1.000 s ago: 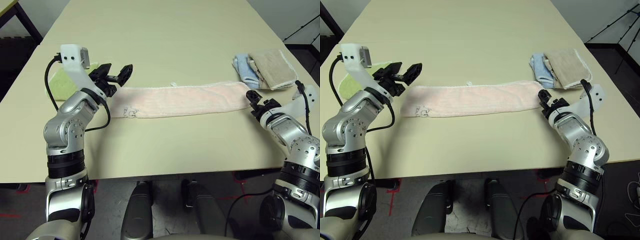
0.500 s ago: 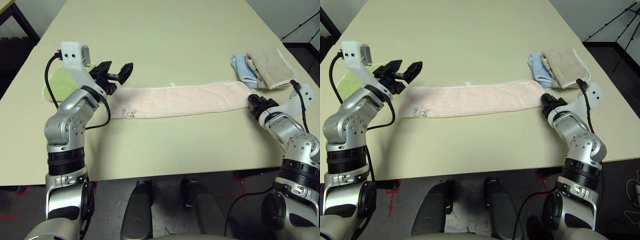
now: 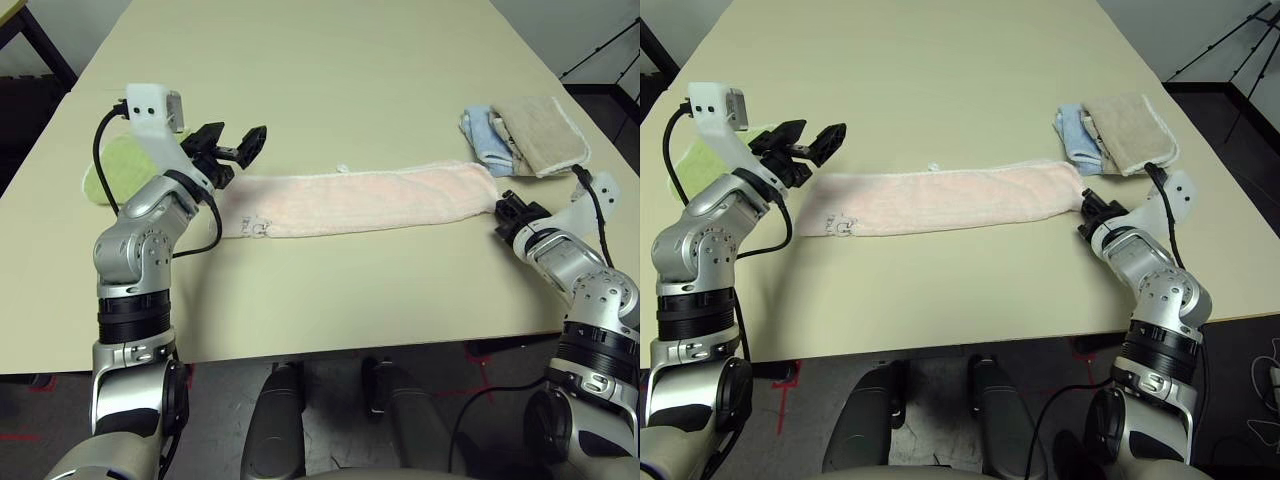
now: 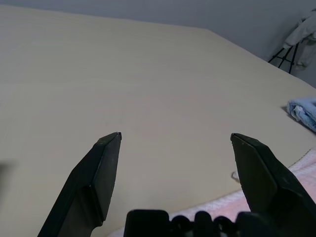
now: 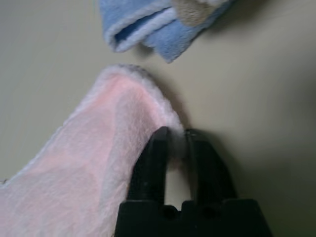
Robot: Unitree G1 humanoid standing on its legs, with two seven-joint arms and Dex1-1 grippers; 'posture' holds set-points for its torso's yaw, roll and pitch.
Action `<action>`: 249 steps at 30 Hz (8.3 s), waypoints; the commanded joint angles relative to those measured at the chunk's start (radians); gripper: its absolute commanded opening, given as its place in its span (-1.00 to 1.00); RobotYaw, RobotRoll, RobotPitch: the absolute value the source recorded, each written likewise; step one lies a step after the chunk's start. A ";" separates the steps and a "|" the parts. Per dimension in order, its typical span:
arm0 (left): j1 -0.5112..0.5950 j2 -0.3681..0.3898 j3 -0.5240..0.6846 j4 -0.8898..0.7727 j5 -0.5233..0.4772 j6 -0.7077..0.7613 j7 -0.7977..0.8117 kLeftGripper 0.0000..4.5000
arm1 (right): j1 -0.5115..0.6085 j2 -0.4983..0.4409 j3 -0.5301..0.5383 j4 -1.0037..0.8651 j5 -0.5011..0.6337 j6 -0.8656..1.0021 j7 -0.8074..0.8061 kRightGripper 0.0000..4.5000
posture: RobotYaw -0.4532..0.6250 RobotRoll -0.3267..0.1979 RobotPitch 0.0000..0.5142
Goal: Fold the towel and set it aside.
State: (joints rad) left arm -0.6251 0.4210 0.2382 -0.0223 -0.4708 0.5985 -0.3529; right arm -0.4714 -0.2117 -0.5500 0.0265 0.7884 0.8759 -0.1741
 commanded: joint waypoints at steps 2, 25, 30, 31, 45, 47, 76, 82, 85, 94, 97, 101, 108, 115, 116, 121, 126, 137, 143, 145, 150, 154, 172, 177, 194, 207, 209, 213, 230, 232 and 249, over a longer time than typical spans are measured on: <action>-0.013 0.002 -0.006 0.016 0.008 -0.014 -0.012 1.00 | 0.043 0.030 -0.022 -0.063 0.045 0.059 -0.044 0.21 | 0.09 0.25 -0.24; -0.067 0.004 -0.040 0.090 0.022 -0.040 -0.059 1.00 | 0.146 0.120 -0.122 -0.174 0.319 0.042 -0.315 0.99 | -0.01 0.25 -0.21; -0.060 0.009 -0.038 0.076 0.025 -0.035 -0.059 1.00 | 0.102 0.082 -0.105 -0.069 0.284 -0.017 -0.283 0.99 | 0.01 0.25 -0.20; -0.058 0.011 -0.037 0.071 0.026 -0.033 -0.058 1.00 | 0.088 0.071 -0.101 -0.043 0.277 -0.028 -0.276 0.99 | 0.02 0.25 -0.19; -0.035 0.024 -0.029 0.038 0.031 -0.019 -0.046 1.00 | 0.001 -0.006 -0.036 0.157 0.185 -0.106 -0.184 0.82 | 0.06 0.25 -0.15; -0.033 0.025 -0.028 0.034 0.030 -0.017 -0.046 1.00 | 0.004 -0.004 -0.029 0.157 0.177 -0.108 -0.171 0.55 | 0.07 0.25 -0.15; -0.052 -0.007 -0.035 0.081 0.042 -0.064 -0.042 1.00 | 0.055 -0.094 -0.039 -0.004 0.168 -0.057 -0.075 -0.99 | 0.02 0.25 -0.25; -0.060 -0.013 -0.037 0.095 0.047 -0.077 -0.049 1.00 | 0.044 -0.100 -0.025 -0.014 0.175 -0.053 -0.074 -0.99 | 0.02 0.25 -0.26; -0.061 -0.014 -0.036 0.097 0.048 -0.080 -0.050 1.00 | 0.031 -0.091 -0.007 -0.032 0.180 -0.051 -0.061 -0.99 | 0.03 0.25 -0.27; -0.060 -0.013 -0.029 0.095 0.047 -0.084 -0.046 1.00 | -0.058 -0.060 0.053 -0.111 0.224 -0.044 0.009 -0.99 | 0.06 0.25 -0.31; -0.060 -0.015 -0.028 0.094 0.048 -0.087 -0.042 1.00 | -0.086 -0.054 0.076 -0.122 0.239 -0.031 0.026 -0.99 | 0.06 0.25 -0.32; -0.059 -0.017 -0.027 0.093 0.047 -0.090 -0.040 1.00 | -0.105 -0.042 0.103 -0.137 0.260 -0.013 0.037 -0.99 | 0.07 0.25 -0.34; -0.059 -0.015 -0.018 0.094 0.047 -0.098 -0.032 1.00 | -0.099 -0.007 0.152 -0.199 0.341 0.041 0.035 -0.99 | 0.10 0.25 -0.35; -0.053 -0.017 -0.017 0.089 0.046 -0.101 -0.026 1.00 | -0.055 0.016 0.196 -0.231 0.383 0.073 0.027 -0.99 | 0.10 0.25 -0.34; -0.054 -0.017 -0.018 0.089 0.046 -0.101 -0.024 1.00 | -0.050 0.016 0.201 -0.233 0.387 0.076 0.027 -0.99 | 0.11 0.25 -0.34; -0.050 -0.016 -0.014 0.086 0.045 -0.102 -0.020 1.00 | -0.016 0.033 0.233 -0.248 0.399 0.091 0.027 -0.99 | 0.12 0.25 -0.34; -0.048 -0.018 -0.013 0.080 0.045 -0.102 -0.016 1.00 | -0.010 0.049 0.258 -0.243 0.403 0.092 0.027 -0.99 | 0.13 0.25 -0.35; -0.045 -0.015 -0.009 0.076 0.046 -0.104 -0.010 1.00 | 0.006 0.081 0.315 -0.248 0.414 0.117 0.037 -0.99 | 0.17 0.25 -0.33; -0.050 -0.012 -0.006 0.082 0.048 -0.109 -0.008 1.00 | 0.013 0.093 0.345 -0.250 0.418 0.132 0.040 -0.99 | 0.18 0.25 -0.33; -0.050 -0.012 -0.006 0.081 0.048 -0.110 -0.006 1.00 | 0.015 0.093 0.352 -0.248 0.417 0.135 0.043 -0.99 | 0.19 0.25 -0.33; -0.048 -0.010 -0.005 0.079 0.049 -0.114 -0.002 1.00 | 0.023 0.096 0.366 -0.248 0.419 0.151 0.048 -0.99 | 0.20 0.25 -0.33; -0.052 -0.004 0.000 0.087 0.051 -0.120 -0.002 1.00 | 0.047 0.100 0.378 -0.264 0.425 0.168 0.045 -0.99 | 0.21 0.25 -0.32; -0.055 -0.005 -0.005 0.093 0.056 -0.129 -0.008 1.00 | 0.084 0.085 0.389 -0.241 0.383 0.180 0.043 -0.99 | 0.20 0.25 -0.30; -0.055 -0.004 -0.004 0.089 0.056 -0.128 -0.007 1.00 | 0.084 0.089 0.400 -0.223 0.353 0.181 0.058 -0.99 | 0.22 0.25 -0.32; -0.053 -0.002 -0.004 0.076 0.058 -0.128 -0.003 1.00 | 0.044 0.129 0.426 -0.149 0.243 0.160 0.135 -0.99 | 0.25 0.25 -0.36; -0.062 -0.005 -0.005 0.087 0.060 -0.135 -0.003 1.00 | 0.042 0.124 0.390 -0.213 0.298 0.241 0.151 0.99 | 0.24 0.25 -0.37; -0.064 -0.006 -0.005 0.092 0.061 -0.138 -0.003 1.00 | 0.041 0.114 0.380 -0.240 0.330 0.261 0.151 0.99 | 0.23 0.25 -0.37; -0.065 -0.010 -0.006 0.100 0.062 -0.145 -0.002 1.00 | 0.011 0.087 0.348 -0.287 0.409 0.287 0.145 0.99 | 0.23 0.25 -0.37; -0.068 -0.008 -0.008 0.100 0.061 -0.154 -0.001 1.00 | -0.269 0.024 0.340 0.299 0.002 -0.030 0.256 0.99 | 0.25 0.25 -0.41; -0.065 -0.006 -0.007 0.096 0.061 -0.153 0.000 1.00 | -0.268 0.029 0.332 0.331 -0.018 -0.035 0.268 0.99 | 0.25 0.25 -0.41; -0.083 -0.018 -0.023 0.123 0.063 -0.165 -0.004 1.00 | -0.177 0.089 0.280 -0.024 0.114 0.163 0.276 0.99 | 0.20 0.25 -0.41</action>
State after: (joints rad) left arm -0.7007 0.4062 0.2228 0.0939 -0.4194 0.4398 -0.3502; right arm -0.6848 -0.1327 -0.2787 0.0566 0.8748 0.9918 0.1152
